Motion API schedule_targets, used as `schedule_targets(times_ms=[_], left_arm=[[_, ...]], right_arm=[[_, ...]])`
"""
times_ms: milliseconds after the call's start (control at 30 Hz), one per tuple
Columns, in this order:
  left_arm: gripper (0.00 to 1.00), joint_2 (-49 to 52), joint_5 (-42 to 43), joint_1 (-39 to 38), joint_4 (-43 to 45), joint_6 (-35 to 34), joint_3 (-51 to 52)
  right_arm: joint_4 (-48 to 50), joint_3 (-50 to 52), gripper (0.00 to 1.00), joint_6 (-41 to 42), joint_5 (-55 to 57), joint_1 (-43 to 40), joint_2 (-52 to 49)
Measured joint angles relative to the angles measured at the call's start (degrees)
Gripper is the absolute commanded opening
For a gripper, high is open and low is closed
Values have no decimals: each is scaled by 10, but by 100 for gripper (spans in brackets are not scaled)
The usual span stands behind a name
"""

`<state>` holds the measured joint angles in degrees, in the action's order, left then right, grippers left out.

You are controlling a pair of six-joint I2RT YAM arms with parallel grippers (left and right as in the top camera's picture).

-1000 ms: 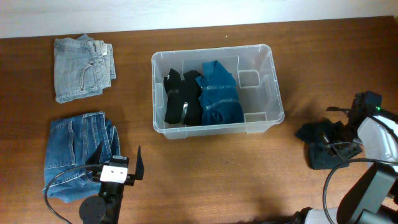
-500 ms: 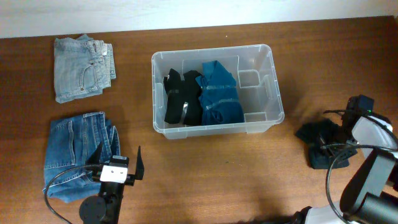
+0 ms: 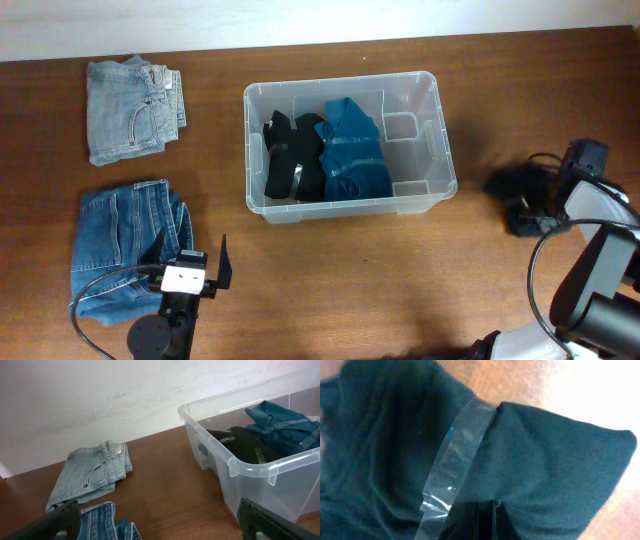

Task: Pack container
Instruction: 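Grasp the black garment with the right gripper and lift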

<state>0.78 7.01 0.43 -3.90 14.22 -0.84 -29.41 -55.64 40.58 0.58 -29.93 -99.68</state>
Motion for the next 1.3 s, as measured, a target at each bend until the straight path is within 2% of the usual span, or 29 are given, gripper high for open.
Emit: schedule_targets(times_ms=[267, 400, 500, 633, 700, 767, 867, 900, 967, 1067, 1133, 1300], left_arm=[[99, 0, 0, 0, 0, 0, 0], [99, 0, 0, 0, 0, 0, 0], [100, 0, 0, 0, 0, 0, 0], [99, 0, 0, 0, 0, 0, 0], [99, 0, 0, 0, 0, 0, 0], [99, 0, 0, 0, 0, 0, 0], [99, 0, 0, 0, 0, 0, 0], [99, 0, 0, 0, 0, 0, 0], [99, 0, 0, 0, 0, 0, 0], [100, 0, 0, 0, 0, 0, 0], [99, 0, 0, 0, 0, 0, 0], [99, 0, 0, 0, 0, 0, 0]], right_arm=[[149, 5, 5, 24, -22, 0, -25], [205, 8, 5, 4, -26, 0, -33], [185, -4, 4, -42, -23, -2, -36], [72, -77, 5, -84, -22, -14, -39], [32, -119, 13, -108, -24, -17, -40], [-19, -176, 27, -158, -29, -18, -40], [-89, -247, 77, -252, -32, -2, -40], [-109, -266, 89, -286, -30, 10, -40], [-134, -285, 95, -341, -14, 38, -40], [-162, -286, 96, -395, 31, 89, -42], [-169, -286, 100, -413, 55, 118, -48], [-184, -286, 99, -447, 137, 170, -90]])
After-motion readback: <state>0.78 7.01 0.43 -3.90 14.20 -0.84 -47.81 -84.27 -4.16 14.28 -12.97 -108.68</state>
